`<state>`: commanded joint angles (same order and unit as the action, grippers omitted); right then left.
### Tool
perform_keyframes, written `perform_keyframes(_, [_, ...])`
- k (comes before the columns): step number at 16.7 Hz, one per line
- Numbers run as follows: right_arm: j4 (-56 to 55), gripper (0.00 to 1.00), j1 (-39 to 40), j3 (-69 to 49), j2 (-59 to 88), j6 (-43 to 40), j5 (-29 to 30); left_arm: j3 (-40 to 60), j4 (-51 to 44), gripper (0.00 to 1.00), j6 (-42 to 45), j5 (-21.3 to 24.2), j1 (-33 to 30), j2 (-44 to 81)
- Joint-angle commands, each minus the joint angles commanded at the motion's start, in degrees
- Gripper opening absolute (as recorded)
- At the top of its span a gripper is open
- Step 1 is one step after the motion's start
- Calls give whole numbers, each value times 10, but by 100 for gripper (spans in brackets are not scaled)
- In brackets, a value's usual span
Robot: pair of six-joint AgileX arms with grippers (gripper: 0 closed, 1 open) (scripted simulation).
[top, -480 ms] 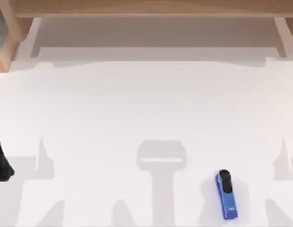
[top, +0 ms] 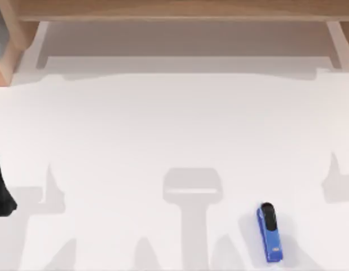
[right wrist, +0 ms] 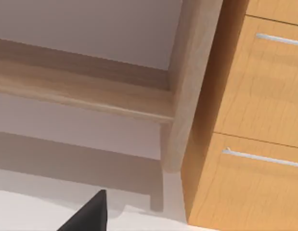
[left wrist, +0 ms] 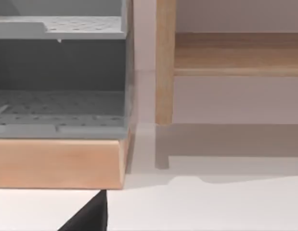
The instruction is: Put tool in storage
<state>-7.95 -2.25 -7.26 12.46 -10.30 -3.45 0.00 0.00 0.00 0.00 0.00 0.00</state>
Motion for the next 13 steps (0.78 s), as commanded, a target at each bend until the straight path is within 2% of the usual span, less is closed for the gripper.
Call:
perform_keyframes(5, [-138, 100, -53, -125, 253, -178, -48, 0, 0, 100, 0, 0, 0, 0])
perform_keyframes(13, [-396, 100, -160, -360, 767, -512, -131, 0, 0, 100, 0, 0, 0, 0])
